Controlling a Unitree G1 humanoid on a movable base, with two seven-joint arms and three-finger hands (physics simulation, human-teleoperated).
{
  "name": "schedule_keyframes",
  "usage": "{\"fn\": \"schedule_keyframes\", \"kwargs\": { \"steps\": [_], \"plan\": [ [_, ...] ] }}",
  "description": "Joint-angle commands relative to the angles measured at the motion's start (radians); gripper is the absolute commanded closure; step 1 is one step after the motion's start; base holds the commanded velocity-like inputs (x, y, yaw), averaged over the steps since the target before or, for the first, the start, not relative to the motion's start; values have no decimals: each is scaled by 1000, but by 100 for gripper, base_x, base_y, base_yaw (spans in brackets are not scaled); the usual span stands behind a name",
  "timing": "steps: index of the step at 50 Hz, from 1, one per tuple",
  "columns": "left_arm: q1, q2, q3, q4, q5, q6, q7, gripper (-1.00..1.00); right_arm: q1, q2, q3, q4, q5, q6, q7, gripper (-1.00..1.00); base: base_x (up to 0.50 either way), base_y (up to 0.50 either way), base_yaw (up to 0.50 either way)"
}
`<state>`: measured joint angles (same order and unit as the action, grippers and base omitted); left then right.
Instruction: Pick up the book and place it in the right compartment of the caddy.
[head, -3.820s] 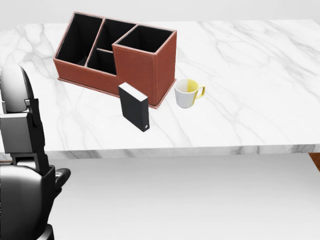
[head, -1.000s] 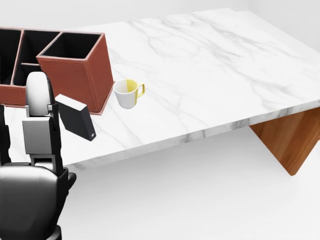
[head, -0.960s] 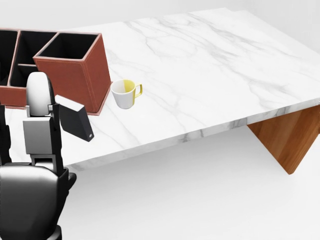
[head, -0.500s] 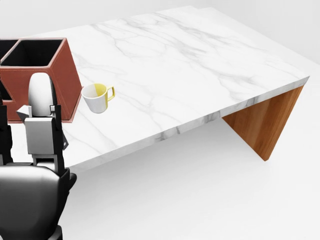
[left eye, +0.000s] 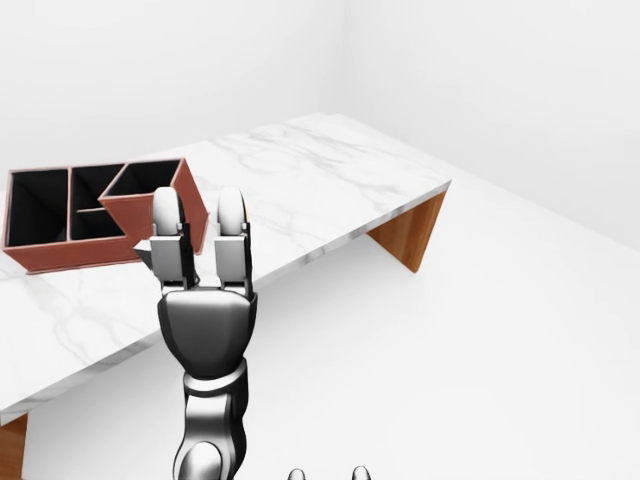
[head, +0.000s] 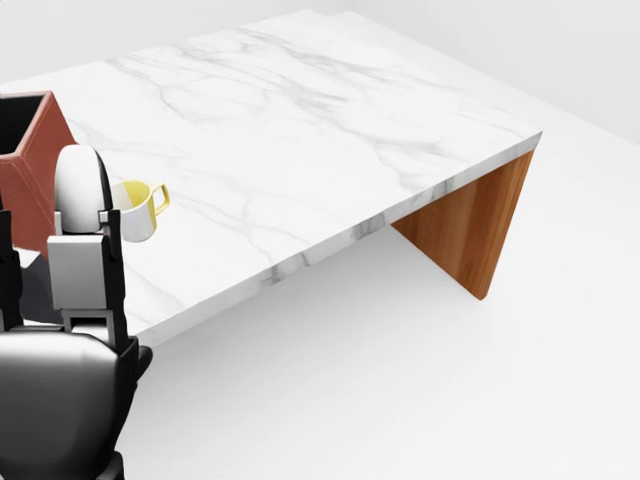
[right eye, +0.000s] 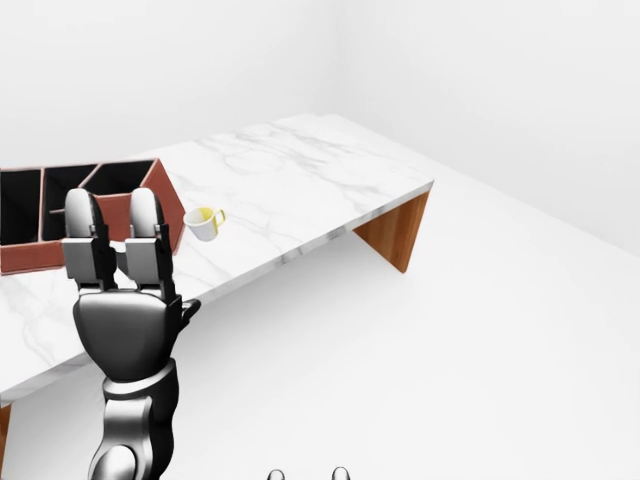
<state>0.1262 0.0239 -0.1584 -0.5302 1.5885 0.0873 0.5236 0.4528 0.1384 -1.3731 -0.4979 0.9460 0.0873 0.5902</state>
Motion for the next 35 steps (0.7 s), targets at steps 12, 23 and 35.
{"fn": "schedule_keyframes", "kwargs": {
  "steps": [12, 23, 35],
  "plan": [
    [5, -2, -1, -12, -2, 0, 0, -100, 1, 9, -4, -23, 8, 0, 13, -100, 0, 0, -1],
    [0, -1, -1, 4, -1, 0, 0, -100, 1, 15, -1, -26, -21, 0, 25, -100, 0, 0, 0],
    [4, 0, -4, -5, 2, 0, 0, -100, -1, 15, 4, -20, -33, 0, 30, -100, 6, 9, 0]
  ]
}}
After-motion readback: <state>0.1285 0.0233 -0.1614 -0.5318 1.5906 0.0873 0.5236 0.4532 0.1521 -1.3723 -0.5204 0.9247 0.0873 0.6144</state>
